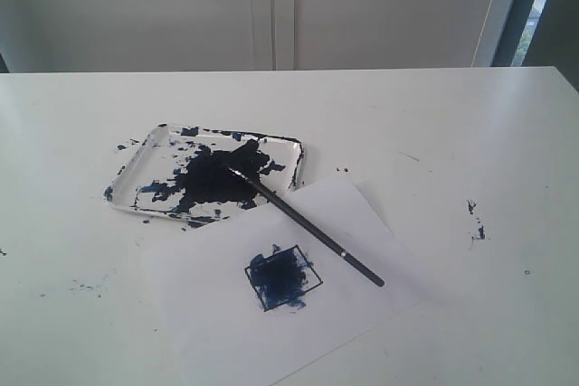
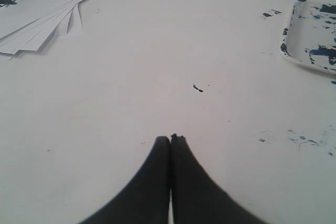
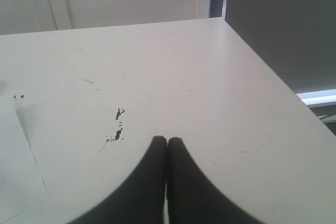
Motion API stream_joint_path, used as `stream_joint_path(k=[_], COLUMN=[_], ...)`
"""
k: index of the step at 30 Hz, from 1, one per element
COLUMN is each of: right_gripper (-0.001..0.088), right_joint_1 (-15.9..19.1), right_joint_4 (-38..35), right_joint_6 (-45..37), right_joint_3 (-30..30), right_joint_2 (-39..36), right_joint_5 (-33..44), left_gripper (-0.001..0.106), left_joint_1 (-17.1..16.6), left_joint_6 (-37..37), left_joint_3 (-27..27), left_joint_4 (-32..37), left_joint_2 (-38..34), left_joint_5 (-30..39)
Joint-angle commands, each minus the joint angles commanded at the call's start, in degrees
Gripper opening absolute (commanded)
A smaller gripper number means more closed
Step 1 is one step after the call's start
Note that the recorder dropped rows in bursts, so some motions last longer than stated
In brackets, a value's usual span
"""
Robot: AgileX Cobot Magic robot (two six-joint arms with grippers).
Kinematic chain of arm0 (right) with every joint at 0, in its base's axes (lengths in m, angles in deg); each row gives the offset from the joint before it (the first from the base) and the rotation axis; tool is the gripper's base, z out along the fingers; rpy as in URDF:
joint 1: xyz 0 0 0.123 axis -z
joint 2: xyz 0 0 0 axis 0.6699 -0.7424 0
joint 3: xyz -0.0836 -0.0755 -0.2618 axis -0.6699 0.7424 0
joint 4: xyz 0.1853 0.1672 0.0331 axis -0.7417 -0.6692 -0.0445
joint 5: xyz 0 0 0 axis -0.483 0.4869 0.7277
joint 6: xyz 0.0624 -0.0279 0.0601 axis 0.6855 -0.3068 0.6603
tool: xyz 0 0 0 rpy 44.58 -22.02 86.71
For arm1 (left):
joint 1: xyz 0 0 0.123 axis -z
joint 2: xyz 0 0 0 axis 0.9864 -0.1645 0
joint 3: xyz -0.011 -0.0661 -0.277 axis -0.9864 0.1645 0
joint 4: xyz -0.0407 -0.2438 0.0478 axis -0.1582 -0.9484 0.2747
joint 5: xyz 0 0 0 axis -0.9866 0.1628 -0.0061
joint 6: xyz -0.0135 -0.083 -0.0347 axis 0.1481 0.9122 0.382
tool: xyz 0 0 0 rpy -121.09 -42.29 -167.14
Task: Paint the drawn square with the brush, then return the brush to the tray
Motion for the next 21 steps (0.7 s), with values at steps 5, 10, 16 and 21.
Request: stream_joint_path(k=[5, 10, 16, 21], right_gripper=[0.0, 0.0, 0.0, 0.0], right_joint_1=[0.0, 0.0, 0.0, 0.0], right_joint_4=[0.0, 0.0, 0.0, 0.0], right_joint_6=[0.0, 0.0, 0.0, 0.0], right_joint_3=[0.0, 0.0, 0.0, 0.0], right_joint_2=[0.0, 0.0, 0.0, 0.0], right_joint_5=[0.0, 0.0, 0.0, 0.0], left_gripper=[0.0, 0.0, 0.0, 0.0], left_joint_1=[0.0, 0.7, 2.3, 2.3], left_joint_6=[0.0, 0.0, 0.0, 0.0], left_joint_3=[0.0, 0.0, 0.0, 0.0], left_joint_4=[0.0, 0.0, 0.0, 0.0], left_joint_2=[0.0, 0.0, 0.0, 0.0], left_joint_5=[0.0, 0.0, 0.0, 0.0])
